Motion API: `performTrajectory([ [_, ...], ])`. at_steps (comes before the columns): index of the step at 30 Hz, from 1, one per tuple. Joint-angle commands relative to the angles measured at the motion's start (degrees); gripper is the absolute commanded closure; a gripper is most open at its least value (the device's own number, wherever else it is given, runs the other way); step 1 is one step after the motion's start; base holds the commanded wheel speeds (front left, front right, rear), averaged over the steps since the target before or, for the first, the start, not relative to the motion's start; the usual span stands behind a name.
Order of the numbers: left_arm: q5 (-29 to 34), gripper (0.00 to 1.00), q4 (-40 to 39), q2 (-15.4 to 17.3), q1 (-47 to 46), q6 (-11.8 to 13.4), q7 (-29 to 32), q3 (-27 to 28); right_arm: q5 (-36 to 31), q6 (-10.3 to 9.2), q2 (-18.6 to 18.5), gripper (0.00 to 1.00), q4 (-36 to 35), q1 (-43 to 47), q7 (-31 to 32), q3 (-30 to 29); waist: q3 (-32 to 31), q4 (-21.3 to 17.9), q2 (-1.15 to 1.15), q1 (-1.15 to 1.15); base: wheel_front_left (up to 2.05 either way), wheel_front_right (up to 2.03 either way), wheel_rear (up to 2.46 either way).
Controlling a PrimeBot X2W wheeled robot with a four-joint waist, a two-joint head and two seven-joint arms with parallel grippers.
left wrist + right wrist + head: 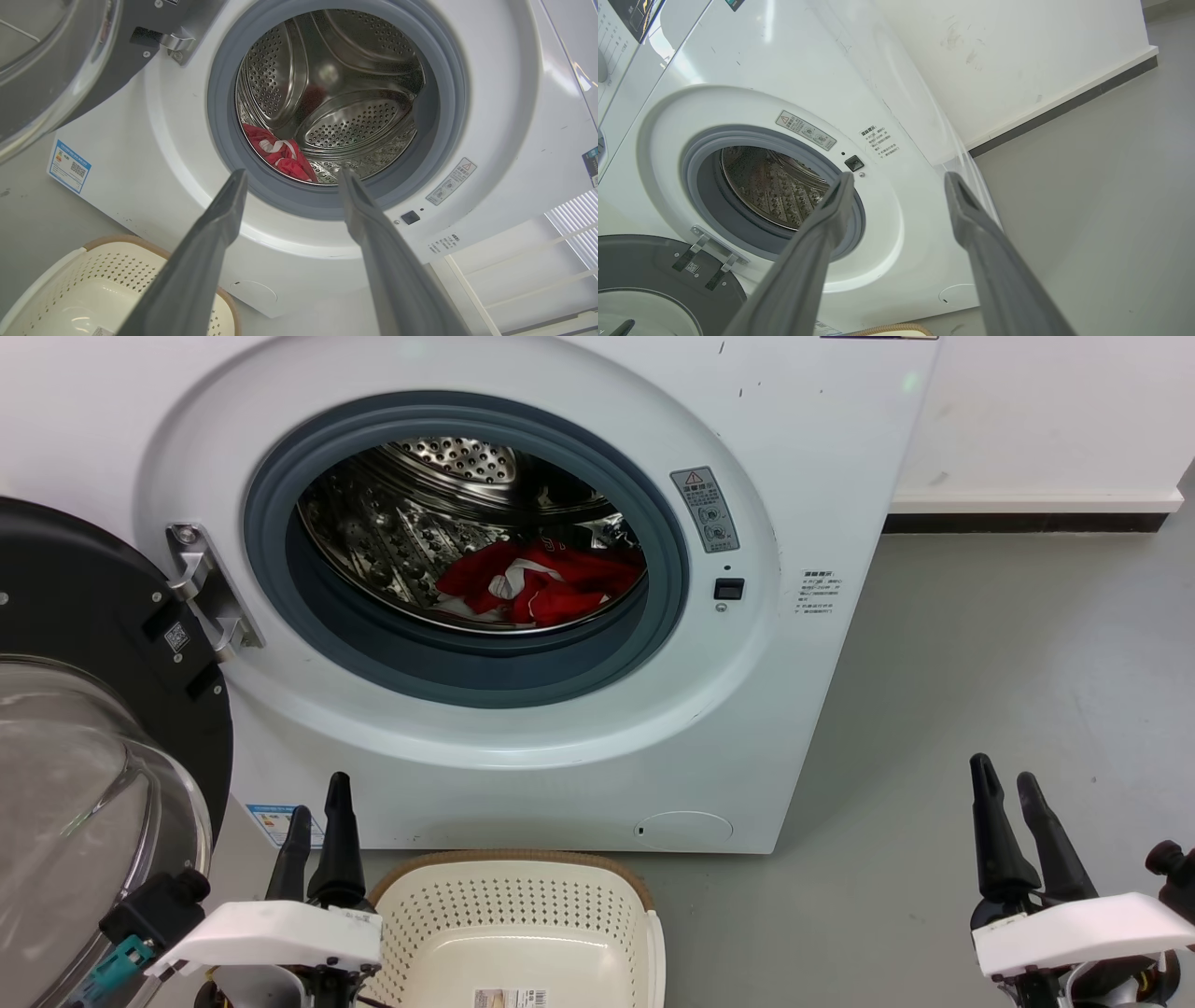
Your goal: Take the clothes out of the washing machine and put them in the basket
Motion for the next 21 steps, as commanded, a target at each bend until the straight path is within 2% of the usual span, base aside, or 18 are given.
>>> performTrajectory([
  [1,2.39,0.00,-1.09,0.13,0.12,0.26,-0.72,-0.42,-2.85,0.00,-0.26,0.00,-1.45,0.08,-0.67,0.15,-0.02,0.00,0.00,0.00,0.00,0.00,0.00],
  [21,15.92,0.00,-2.21,0.16,1.63,1.73,-4.04,-1.78,-17.55,0.00,-0.27,0.00,-4.64,1.95,-4.01,0.36,-0.08,0.01,0.00,0.00,0.00,0.00,0.00],
])
